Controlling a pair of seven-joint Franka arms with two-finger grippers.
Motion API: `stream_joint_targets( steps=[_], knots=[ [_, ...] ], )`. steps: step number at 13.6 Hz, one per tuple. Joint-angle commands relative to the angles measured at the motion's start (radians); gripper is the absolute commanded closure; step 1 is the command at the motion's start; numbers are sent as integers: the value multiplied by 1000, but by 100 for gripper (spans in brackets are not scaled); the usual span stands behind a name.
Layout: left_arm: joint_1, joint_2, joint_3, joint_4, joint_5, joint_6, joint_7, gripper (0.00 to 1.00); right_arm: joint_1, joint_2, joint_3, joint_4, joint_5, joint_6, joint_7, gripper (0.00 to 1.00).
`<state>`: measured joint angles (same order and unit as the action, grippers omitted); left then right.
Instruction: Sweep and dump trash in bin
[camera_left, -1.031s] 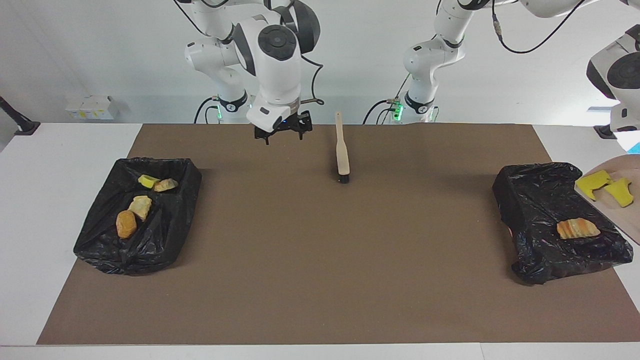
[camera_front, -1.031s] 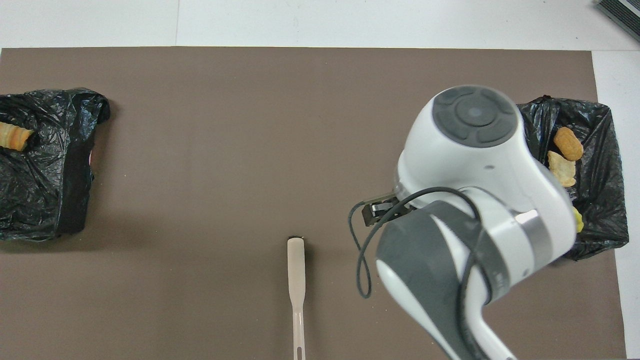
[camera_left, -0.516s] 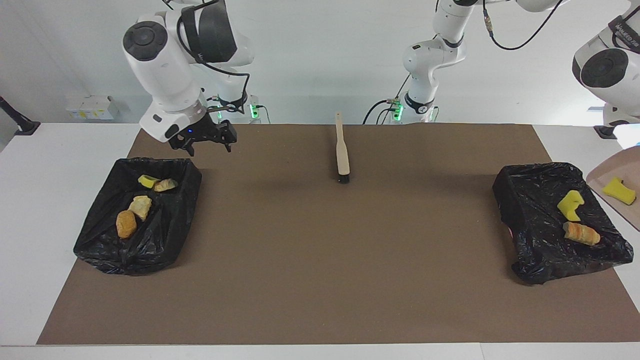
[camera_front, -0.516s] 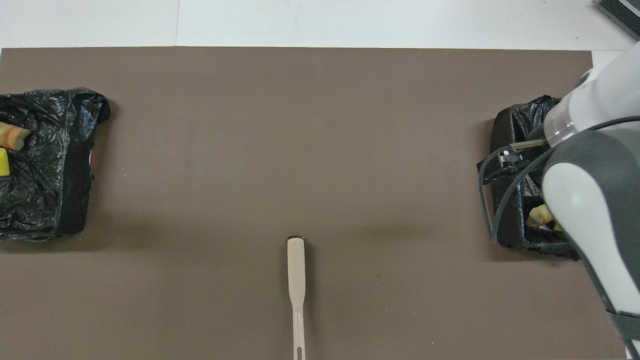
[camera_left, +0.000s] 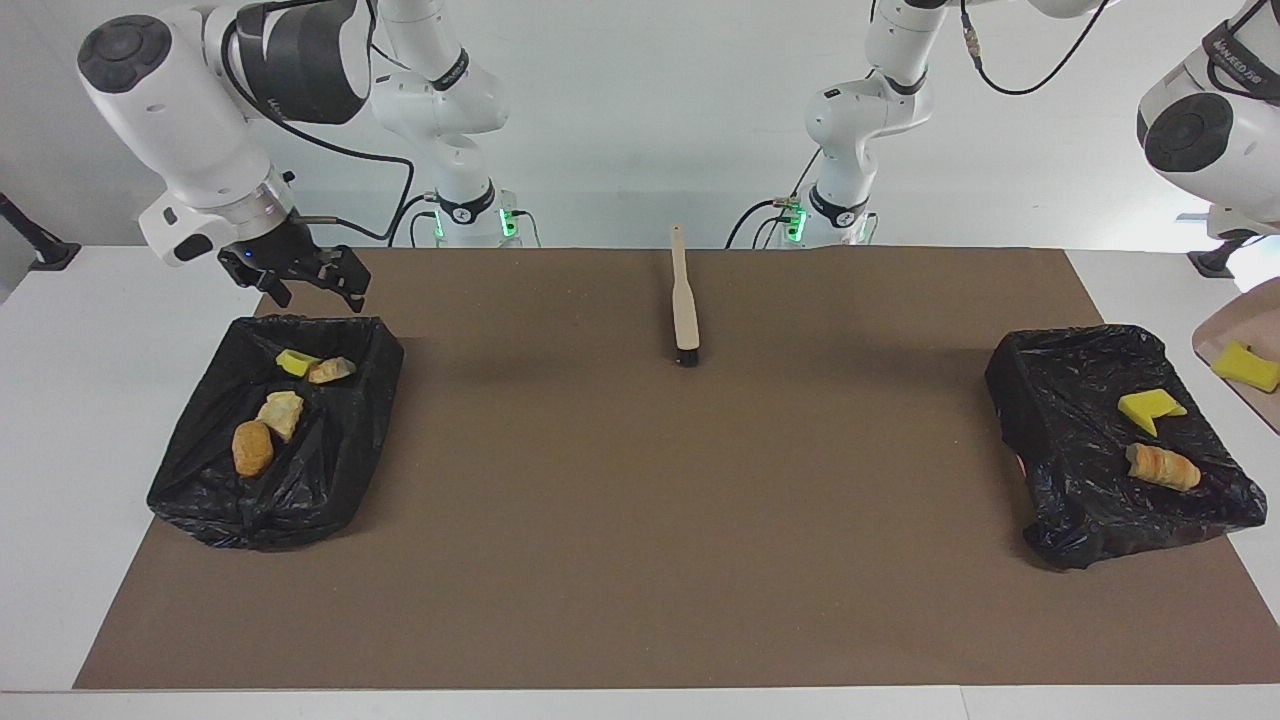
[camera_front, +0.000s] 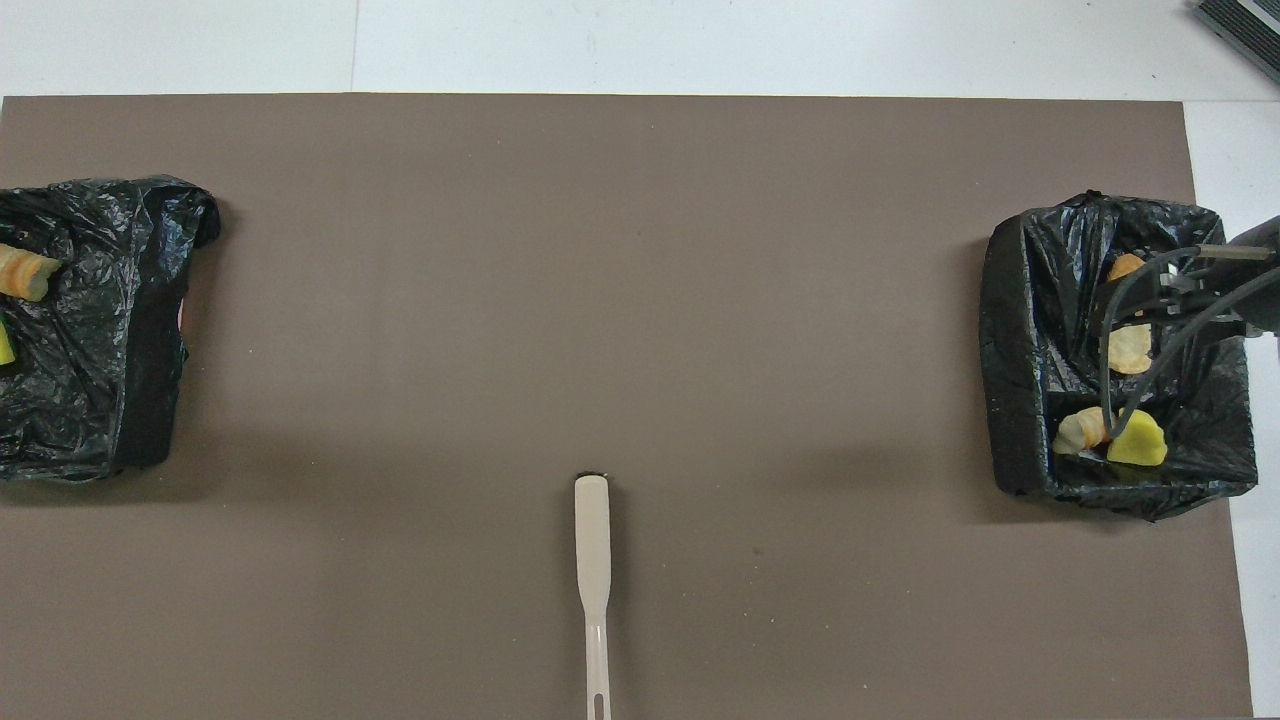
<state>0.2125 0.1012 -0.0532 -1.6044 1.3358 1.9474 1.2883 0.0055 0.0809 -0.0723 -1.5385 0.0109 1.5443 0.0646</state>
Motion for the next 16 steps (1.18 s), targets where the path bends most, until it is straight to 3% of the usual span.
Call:
stream_joint_targets(
  steps=[1,6,10,16],
  knots=[
    [-63,-31,10,-14,43,-54,74,100,1,-81,11,-21,26,14,87,0],
    [-142,-31,9,-17,97,-142,75,100,18,-161,25,-158,37,115,93,0],
    [-142,-31,9,-14,125,-168,71,100,14,-170,25,-170,17,116,-5,0],
    [-122,-32,13,-15,112,-137,69,100,16,-159,26,-150,30,102,1,0]
  ],
)
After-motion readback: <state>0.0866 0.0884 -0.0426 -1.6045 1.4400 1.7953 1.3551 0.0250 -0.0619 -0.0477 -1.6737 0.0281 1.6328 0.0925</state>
